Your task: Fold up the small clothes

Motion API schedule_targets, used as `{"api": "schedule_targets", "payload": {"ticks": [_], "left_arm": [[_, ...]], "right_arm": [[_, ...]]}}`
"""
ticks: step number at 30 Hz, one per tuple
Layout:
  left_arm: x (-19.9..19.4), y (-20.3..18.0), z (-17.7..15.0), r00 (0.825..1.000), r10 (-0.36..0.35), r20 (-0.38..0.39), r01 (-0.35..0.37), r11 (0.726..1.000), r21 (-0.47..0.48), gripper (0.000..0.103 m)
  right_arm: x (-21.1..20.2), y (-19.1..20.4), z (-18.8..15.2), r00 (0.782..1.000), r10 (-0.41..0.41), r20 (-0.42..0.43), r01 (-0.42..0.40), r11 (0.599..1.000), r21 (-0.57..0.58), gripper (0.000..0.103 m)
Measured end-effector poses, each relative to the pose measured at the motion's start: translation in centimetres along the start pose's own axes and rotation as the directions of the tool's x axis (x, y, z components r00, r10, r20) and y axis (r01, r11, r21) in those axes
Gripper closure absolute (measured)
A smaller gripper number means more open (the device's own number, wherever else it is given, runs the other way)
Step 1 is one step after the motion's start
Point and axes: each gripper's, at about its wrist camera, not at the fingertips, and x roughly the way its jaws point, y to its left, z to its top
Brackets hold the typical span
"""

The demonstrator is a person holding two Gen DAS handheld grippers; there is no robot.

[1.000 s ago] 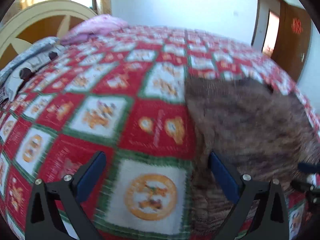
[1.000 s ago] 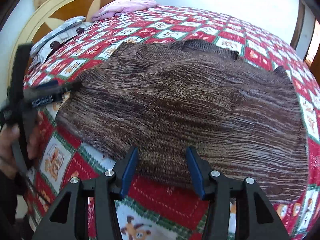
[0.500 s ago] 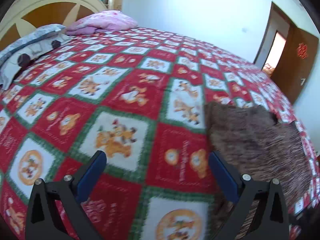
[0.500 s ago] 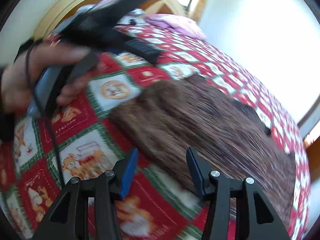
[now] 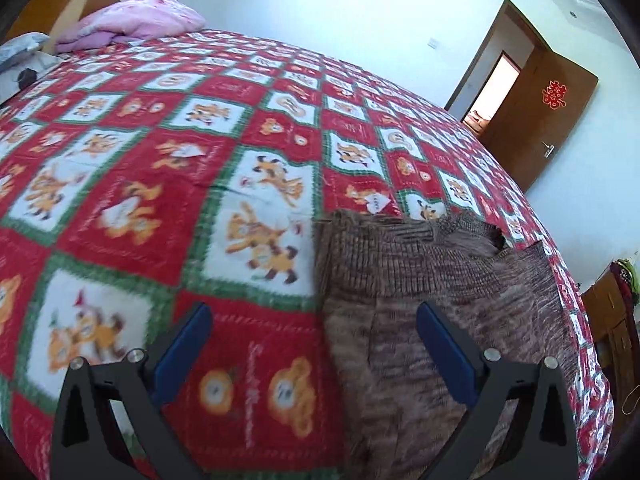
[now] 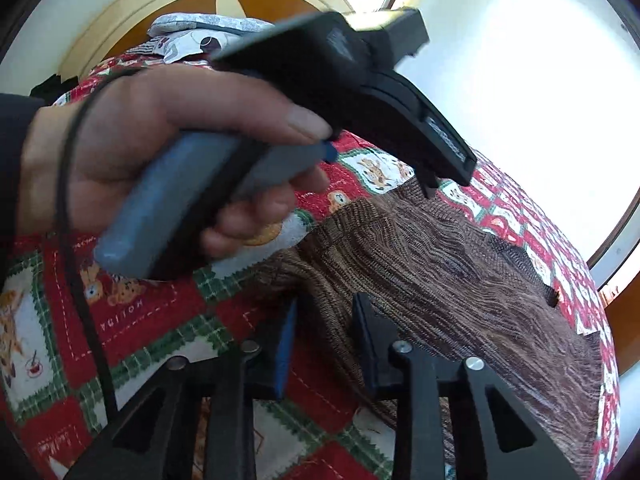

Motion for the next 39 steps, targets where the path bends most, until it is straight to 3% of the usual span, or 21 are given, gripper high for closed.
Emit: {"api": "schedule_targets", "payload": {"ticks": [3, 10, 11, 12, 15, 20, 28, 39], "left_arm": [[1.4, -0.6, 0.8, 0.999, -0.041, -0.014, 0.041, 0.999, 0.015, 0.018], [3.1, -0.5, 1.6, 0.998, -0.062, -0.028, 0.062, 0.998, 0.013, 0.023], [3.2, -0.4, 1.6, 0.997, -0.067, -0.026, 0.067, 0.998, 0.013, 0.035], [3.3, -0.4, 1.5, 0.997, -0.073, -0.025, 0.074, 0.997, 0.013, 0.057], [3.5, -0.2, 1.4, 0.993, -0.116, -0.032, 0.116, 0.993, 0.015, 0.089], [3.4, 0.3, 1.3, 0.991, -0.133, -0.02, 0.133, 0.991, -0.017, 0.092], [3.3, 0.6, 1.3, 0.987, -0.159, -0.012, 0.158, 0.987, -0.037, 0.094], [2.3, 0.5, 1.5, 0.986, -0.167, 0.021, 0.167, 0.985, -0.049, 0.095]], "right_arm": [[0.3, -0.6, -0.1, 1.0, 0.022, 0.004, -0.022, 0.999, 0.028, 0.075], [0.0, -1.0, -0.6, 0.998, 0.062, 0.012, -0.063, 0.995, 0.082, 0.076], [0.0, -0.9, -0.6, 0.998, 0.059, 0.013, -0.06, 0.995, 0.082, 0.076], [-0.1, -0.9, -0.7, 0.998, 0.056, 0.014, -0.057, 0.995, 0.08, 0.076], [0.0, -0.5, -0.8, 0.999, 0.047, 0.017, -0.048, 0.996, 0.075, 0.076], [-0.1, -0.6, -0.9, 0.999, 0.044, 0.021, -0.046, 0.996, 0.08, 0.076], [-0.3, -2.4, -0.9, 0.991, 0.126, 0.034, -0.13, 0.975, 0.182, 0.096], [-1.8, -3.7, -1.5, 0.985, 0.164, 0.056, -0.173, 0.95, 0.26, 0.097]]}}
